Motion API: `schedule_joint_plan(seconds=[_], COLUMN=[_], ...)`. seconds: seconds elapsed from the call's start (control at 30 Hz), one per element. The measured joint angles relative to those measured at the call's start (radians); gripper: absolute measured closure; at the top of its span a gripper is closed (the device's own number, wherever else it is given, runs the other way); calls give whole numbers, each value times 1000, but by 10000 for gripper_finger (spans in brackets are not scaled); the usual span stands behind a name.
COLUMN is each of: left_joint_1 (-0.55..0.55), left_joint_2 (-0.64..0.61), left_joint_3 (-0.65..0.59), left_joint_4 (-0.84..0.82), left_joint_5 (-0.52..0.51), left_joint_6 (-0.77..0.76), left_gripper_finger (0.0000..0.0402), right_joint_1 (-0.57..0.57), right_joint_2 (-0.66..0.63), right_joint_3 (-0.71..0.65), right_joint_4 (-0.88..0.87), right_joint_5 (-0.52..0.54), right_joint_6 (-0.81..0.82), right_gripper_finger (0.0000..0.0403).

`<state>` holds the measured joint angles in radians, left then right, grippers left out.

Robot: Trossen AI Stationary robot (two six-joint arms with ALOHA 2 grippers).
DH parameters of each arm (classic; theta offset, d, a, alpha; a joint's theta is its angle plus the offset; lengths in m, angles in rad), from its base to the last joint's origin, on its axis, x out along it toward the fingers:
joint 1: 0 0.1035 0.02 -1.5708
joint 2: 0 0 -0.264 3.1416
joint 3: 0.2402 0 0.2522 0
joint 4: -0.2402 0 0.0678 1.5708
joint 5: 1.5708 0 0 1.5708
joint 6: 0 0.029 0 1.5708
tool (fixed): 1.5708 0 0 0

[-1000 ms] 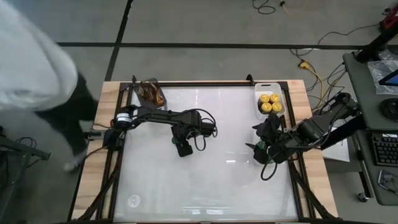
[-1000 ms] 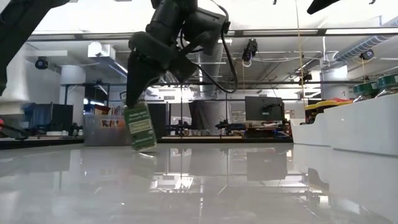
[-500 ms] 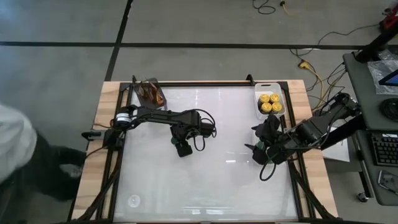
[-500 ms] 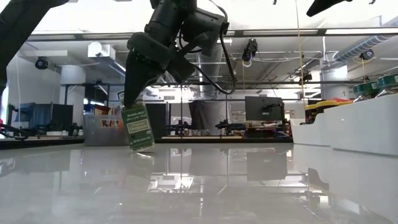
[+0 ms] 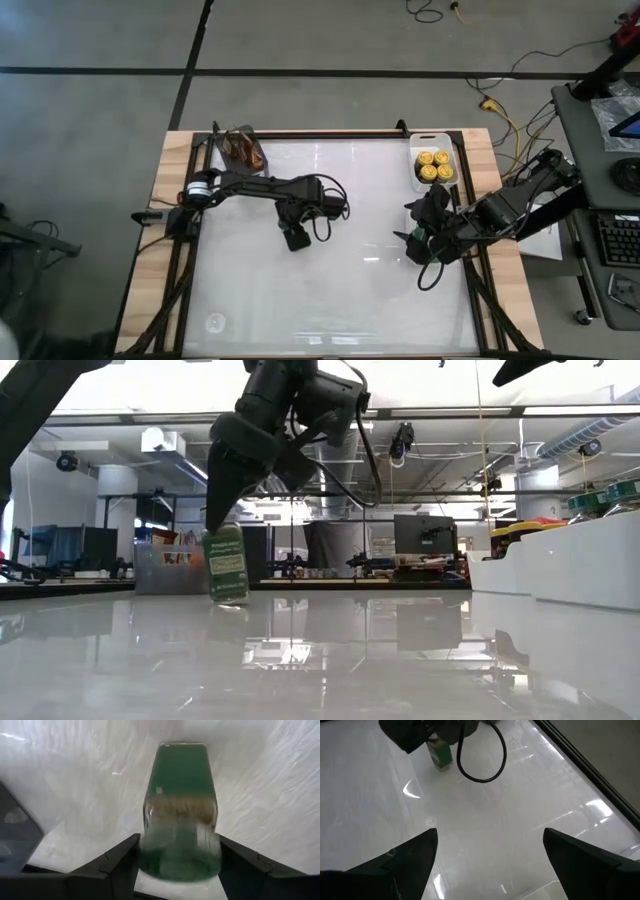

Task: Sort spices by type
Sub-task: Put the green seasoning bottle into the bottom white bin

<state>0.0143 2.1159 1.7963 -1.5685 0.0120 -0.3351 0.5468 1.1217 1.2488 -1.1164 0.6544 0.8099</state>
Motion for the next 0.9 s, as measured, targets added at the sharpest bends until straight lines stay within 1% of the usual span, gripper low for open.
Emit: schedule_joint_plan(seconds=[0.27,0.33,0.4,0.47,0.53,0.6,0.67,0.77,0.9], left_joint_1=[0,0,-1,-3,-5,-6,-7,-12,-19], left_joint_2=[-2,-5,-26,-62,-106,-155,-211,-308,-454], left_joint_3=[57,84,108,128,131,114,87,31,-85], left_joint_4=[-2,-1,0,-1,-3,0,-3,-3,13], left_joint_5=[-6,-2,28,55,51,34,-2,-59,-98], left_joint_6=[9,10,1,-3,-14,-21,-23,-26,-52], left_gripper_finger=[154,147,143,141,141,141,141,141,141], right_joint_1=[0,-1,-9,-23,-55,-95,-140,-206,-271], right_joint_2=[0,2,22,58,104,149,191,245,315], right_joint_3=[0,0,4,18,39,61,75,87,88], right_joint_4=[1,4,5,7,8,25,77,199,398], right_joint_5=[-7,-47,-91,-153,-209,-249,-269,-271,-305], right_joint_6=[-33,-79,-139,-212,-278,-332,-383,-459,-576], right_gripper_finger=[51,51,51,51,50,47,44,44,44])
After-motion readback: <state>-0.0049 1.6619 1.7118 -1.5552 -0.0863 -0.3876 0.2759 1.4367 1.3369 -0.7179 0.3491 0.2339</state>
